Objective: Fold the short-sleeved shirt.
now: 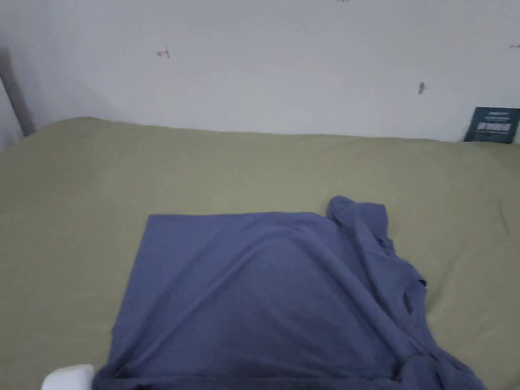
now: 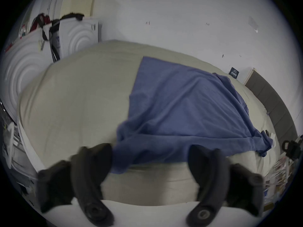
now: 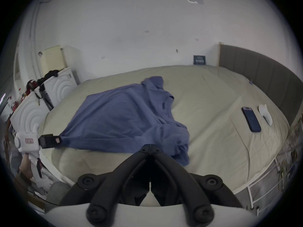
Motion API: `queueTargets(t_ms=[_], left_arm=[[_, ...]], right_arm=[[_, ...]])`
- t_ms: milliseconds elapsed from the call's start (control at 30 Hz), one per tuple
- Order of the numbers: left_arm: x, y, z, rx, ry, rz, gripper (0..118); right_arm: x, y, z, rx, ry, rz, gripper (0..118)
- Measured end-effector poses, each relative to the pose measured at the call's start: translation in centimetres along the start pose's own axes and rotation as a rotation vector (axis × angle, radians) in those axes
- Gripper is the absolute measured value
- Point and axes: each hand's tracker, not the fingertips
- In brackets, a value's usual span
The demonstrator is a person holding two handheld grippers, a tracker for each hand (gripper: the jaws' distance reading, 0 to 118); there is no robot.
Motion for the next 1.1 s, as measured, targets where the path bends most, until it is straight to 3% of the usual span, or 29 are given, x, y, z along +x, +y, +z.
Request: queueTargets(t_ms=[33,67,133,167,233,400,433,500,533,767,867,1100], left_arm=[[0.1,-0.2,-0.1,0.005,-0.034,0.0,43],[0.4,-0.5,-0.1,0.018,0.0,-0.03,3],[1.0,-0.7,0.1,0.041,0.035,-0.068,3],[0.9,-0.6,0.1,0.038,0.021,-0.058,3],[1.0,-0.9,0.5,0.051,0.035,-0.068,3],[0.4,-0.6,1.2,0.062,0.029,-0.064,3],[0.4,-0.6,1.3,0.062,0.031,-0.064,3],[0.4,-0.6,1.3,0.064,0.028,-0.064,3],[0.4,-0.7,1.4,0.066,0.029,-0.068,3],[0.6,-0.8,2.7,0.092,0.027,-0.081,3],[0.5,-0.5,4.2,0.118,0.031,-0.064,3],[0.7,0.8,6.8,0.165,0.045,-0.108,3]], right_arm=[[0.6,0.1,-0.6,-0.014,-0.024,-0.019,4],[1.1,0.3,-1.4,-0.03,-0.053,-0.016,24],[2.2,0.5,-3.3,-0.094,-0.077,0.006,91],[2.6,0.4,-4.5,-0.147,-0.071,0.018,102],[2.8,0.3,-6.1,-0.151,-0.058,0.007,96],[2.6,-0.8,-8.9,-0.126,-0.049,0.005,96],[2.6,-0.9,-9.2,-0.109,-0.041,0.013,89],[2.3,-0.9,-9.4,-0.126,-0.051,0.029,28],[2.1,-0.8,-9.1,-0.134,-0.063,0.044,12],[0.4,-1.0,-5.2,-0.009,-0.054,0.108,11],[0.1,-0.1,-3.7,-0.025,-0.038,0.08,11],[-0.6,1.5,-1.1,0.086,-0.01,0.111,11]])
